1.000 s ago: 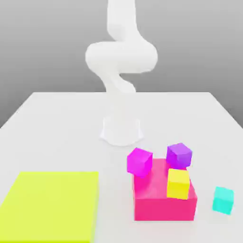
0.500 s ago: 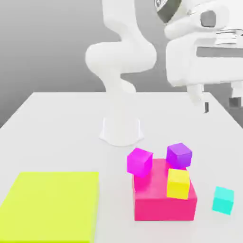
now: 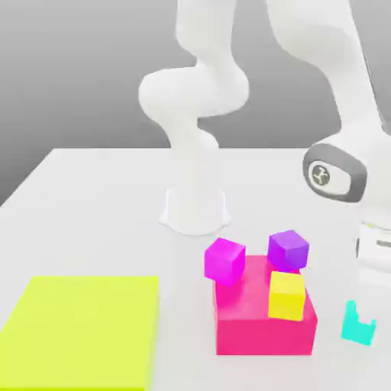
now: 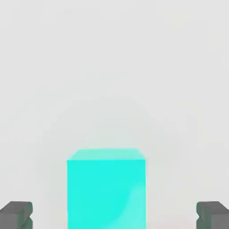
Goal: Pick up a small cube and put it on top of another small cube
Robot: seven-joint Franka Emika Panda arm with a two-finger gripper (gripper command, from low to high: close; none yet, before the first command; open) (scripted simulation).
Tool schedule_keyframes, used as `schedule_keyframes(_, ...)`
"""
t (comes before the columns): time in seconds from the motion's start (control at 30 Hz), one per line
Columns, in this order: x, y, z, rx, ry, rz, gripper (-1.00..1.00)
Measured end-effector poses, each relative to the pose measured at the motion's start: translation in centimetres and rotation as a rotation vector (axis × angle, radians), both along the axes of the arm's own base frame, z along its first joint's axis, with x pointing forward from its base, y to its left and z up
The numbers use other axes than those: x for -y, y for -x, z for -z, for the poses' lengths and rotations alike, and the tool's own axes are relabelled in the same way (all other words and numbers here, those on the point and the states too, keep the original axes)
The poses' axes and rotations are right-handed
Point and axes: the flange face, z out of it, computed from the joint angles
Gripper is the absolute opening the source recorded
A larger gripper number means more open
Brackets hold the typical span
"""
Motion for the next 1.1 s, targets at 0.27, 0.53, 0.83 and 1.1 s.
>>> schedule_keyframes(0.27,0.0,0.1,1.3,-0.001,0.001,-0.002,-1.0)
schedule_keyframes(0.53,1.3,0.7,-7.1,0.004,0.008,-0.019,-1.0)
schedule_keyframes(0.83,6.2,4.0,-14.1,0.009,0.019,-0.077,-1.0)
schedule_keyframes(1.1,10.5,8.2,-18.0,0.0,0.005,-0.132,-1.0)
